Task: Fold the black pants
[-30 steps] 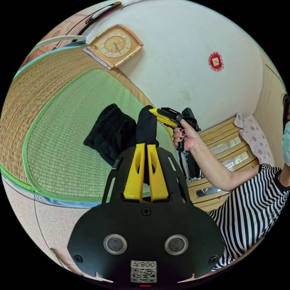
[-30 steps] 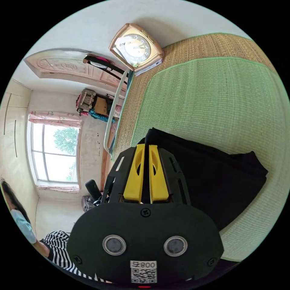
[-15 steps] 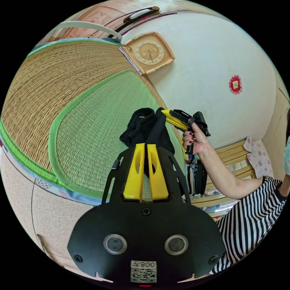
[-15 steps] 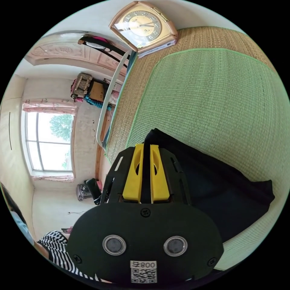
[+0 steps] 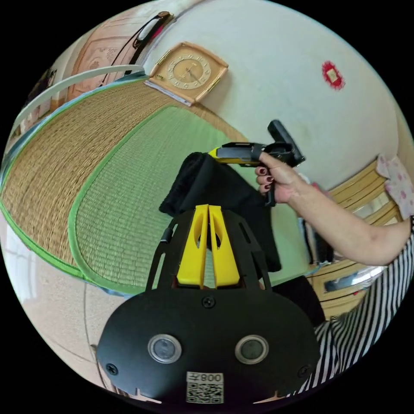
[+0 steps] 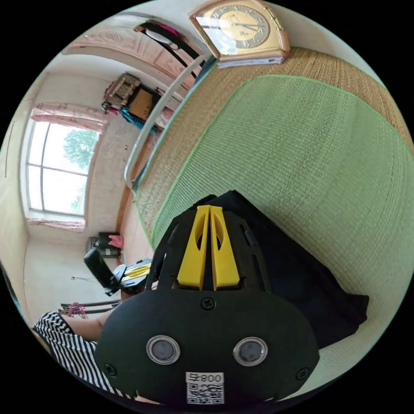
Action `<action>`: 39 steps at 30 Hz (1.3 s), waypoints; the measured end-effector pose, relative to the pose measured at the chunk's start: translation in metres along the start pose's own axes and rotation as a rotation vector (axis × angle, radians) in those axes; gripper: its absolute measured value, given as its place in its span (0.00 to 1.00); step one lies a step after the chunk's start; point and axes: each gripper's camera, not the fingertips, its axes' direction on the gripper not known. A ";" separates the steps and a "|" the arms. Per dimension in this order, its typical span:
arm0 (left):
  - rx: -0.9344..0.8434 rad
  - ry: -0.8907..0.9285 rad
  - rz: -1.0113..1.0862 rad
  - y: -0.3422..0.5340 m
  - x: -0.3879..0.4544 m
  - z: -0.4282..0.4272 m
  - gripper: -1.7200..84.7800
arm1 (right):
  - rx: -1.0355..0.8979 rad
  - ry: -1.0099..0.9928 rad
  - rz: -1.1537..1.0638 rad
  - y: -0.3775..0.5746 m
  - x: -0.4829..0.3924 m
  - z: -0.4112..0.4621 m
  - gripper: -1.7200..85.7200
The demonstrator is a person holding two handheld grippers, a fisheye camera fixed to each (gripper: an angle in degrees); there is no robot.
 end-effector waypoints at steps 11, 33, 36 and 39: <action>0.036 0.050 0.136 -0.005 0.054 -0.008 0.02 | 0.107 0.025 -0.133 0.075 0.026 -0.055 0.02; -0.072 -0.133 0.098 0.002 0.080 0.041 0.02 | 0.178 -0.055 0.228 0.146 0.158 -0.139 0.02; -0.067 -0.134 0.100 0.006 0.082 0.045 0.02 | 0.164 -0.011 0.158 0.142 0.140 -0.154 0.02; -0.074 -0.103 0.090 0.012 0.085 0.048 0.02 | 0.083 0.020 0.194 0.133 0.148 -0.157 0.02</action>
